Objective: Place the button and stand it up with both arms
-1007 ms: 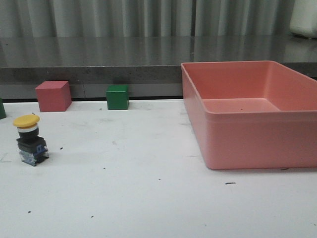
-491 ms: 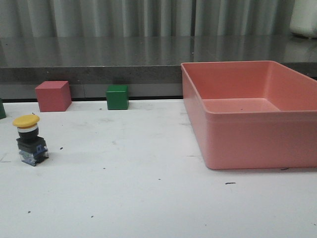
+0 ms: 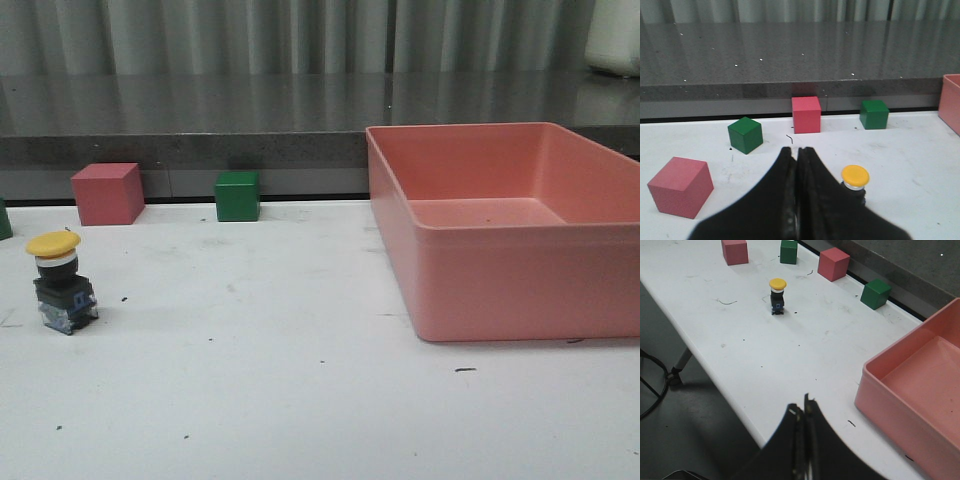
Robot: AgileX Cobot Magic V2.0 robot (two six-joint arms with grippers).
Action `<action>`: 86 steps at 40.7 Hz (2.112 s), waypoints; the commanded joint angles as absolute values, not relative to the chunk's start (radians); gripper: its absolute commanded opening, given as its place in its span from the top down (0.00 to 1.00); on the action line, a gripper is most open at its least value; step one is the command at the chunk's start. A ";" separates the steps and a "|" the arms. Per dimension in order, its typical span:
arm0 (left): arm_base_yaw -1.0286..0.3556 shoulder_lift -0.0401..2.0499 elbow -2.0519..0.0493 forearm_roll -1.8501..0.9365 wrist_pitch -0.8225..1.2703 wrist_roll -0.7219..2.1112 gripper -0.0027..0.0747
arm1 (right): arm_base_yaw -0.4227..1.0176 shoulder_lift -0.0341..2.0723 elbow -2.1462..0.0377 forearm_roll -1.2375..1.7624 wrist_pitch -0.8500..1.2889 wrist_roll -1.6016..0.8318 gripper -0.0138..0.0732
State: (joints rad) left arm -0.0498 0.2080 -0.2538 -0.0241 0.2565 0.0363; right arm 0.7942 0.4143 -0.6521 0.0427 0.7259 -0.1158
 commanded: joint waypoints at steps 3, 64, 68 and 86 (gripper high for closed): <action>-0.014 0.108 -0.108 -0.030 -0.037 0.025 0.99 | 0.791 0.419 -0.677 0.035 0.653 -0.126 0.96; 0.000 -0.026 0.023 -0.037 -0.139 0.025 0.99 | 0.791 0.419 -0.676 0.035 0.653 -0.126 0.96; 0.000 -0.026 0.023 -0.037 -0.139 0.025 0.99 | 0.766 0.408 -0.654 0.035 0.652 -0.126 0.96; 0.000 -0.026 0.023 -0.037 -0.139 0.025 0.99 | 0.361 0.177 -0.283 0.040 0.204 -0.126 0.96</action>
